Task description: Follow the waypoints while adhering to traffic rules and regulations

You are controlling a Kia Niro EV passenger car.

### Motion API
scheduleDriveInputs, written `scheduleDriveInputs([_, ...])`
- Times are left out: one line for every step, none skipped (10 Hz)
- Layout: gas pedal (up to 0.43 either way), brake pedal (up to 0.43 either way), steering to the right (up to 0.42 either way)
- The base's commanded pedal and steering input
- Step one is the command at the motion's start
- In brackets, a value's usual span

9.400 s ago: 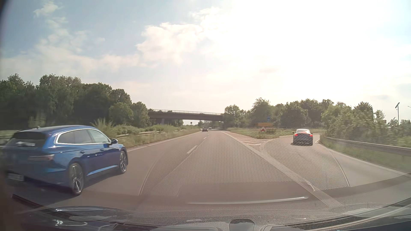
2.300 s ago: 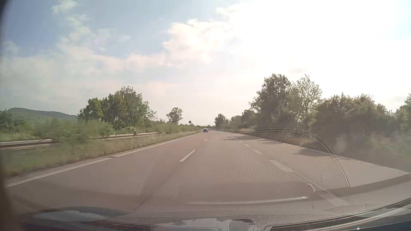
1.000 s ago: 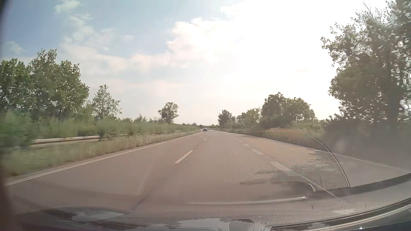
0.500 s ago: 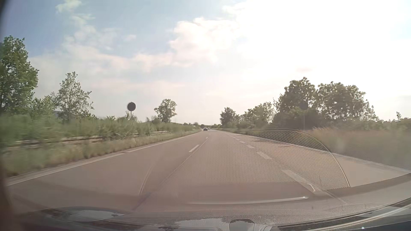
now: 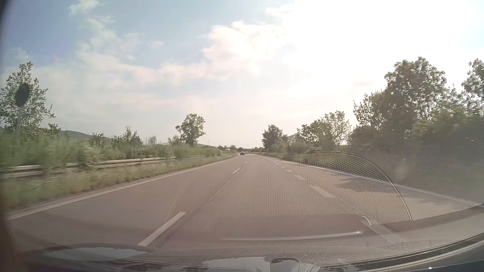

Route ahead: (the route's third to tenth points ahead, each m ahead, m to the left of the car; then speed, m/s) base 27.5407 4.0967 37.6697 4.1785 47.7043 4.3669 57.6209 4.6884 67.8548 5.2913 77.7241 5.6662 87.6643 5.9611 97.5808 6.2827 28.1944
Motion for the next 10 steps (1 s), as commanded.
scheduleDriveInputs([0.197,0.000,-0.005])
scheduleDriveInputs([0.197,0.000,-0.005])
scheduleDriveInputs([0.197,0.000,-0.004])
scheduleDriveInputs([0.197,0.000,-0.004])
scheduleDriveInputs([0.197,0.000,-0.004])
scheduleDriveInputs([0.197,0.000,-0.004])
scheduleDriveInputs([0.197,0.000,-0.004])
scheduleDriveInputs([0.197,0.000,-0.004])
scheduleDriveInputs([0.197,0.000,-0.004])
scheduleDriveInputs([0.197,0.000,-0.004])
